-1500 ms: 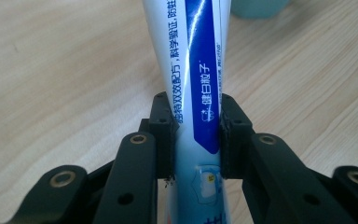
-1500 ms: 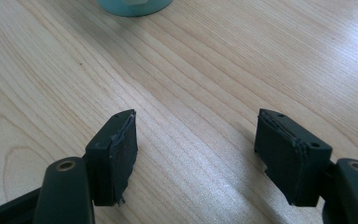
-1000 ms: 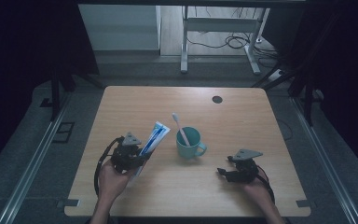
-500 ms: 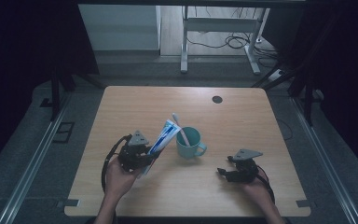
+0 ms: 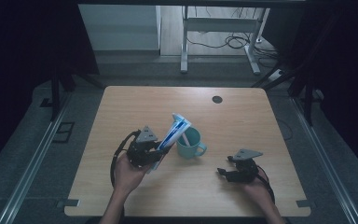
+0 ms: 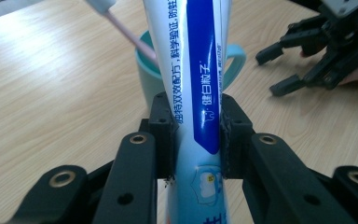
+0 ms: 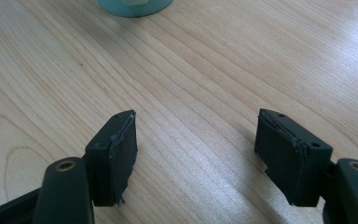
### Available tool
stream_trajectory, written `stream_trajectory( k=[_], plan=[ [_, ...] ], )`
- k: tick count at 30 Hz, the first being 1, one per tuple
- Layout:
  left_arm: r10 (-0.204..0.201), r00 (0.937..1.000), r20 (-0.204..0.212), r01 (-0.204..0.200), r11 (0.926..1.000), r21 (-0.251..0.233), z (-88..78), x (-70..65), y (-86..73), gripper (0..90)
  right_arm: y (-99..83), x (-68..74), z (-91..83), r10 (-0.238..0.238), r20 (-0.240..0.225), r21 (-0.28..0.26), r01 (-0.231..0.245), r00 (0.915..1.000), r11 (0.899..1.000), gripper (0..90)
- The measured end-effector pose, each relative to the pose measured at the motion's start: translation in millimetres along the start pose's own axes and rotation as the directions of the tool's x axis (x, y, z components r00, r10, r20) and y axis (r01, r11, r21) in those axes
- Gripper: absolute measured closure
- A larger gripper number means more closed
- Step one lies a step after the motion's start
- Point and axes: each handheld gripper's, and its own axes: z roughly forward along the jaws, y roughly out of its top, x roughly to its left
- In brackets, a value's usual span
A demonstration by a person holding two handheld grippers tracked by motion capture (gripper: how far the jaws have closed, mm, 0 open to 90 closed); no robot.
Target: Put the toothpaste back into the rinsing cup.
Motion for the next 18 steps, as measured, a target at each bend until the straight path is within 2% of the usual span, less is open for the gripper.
stream_trajectory(
  k=[7,15,18],
  plan=[
    [0.013,0.9999,-0.004,-0.013,0.9998,-0.018,11.7,-2.2,12.5,71.3,-0.1,-0.4,0.0,-0.003,-0.002,-0.002,0.003,1.0000,1.000,29.6],
    [-0.017,0.9998,0.000,0.017,0.9950,-0.099,29.3,-3.8,24.6,71.3,-0.4,-1.3,-0.8,0.004,-0.012,0.000,-0.004,0.9999,1.000,29.7],
    [-0.013,0.9999,0.005,0.014,0.9946,-0.103,36.2,-5.7,29.3,71.2,-0.5,-1.2,-1.0,0.002,-0.012,0.001,-0.002,0.9999,1.000,29.6]
  ],
)
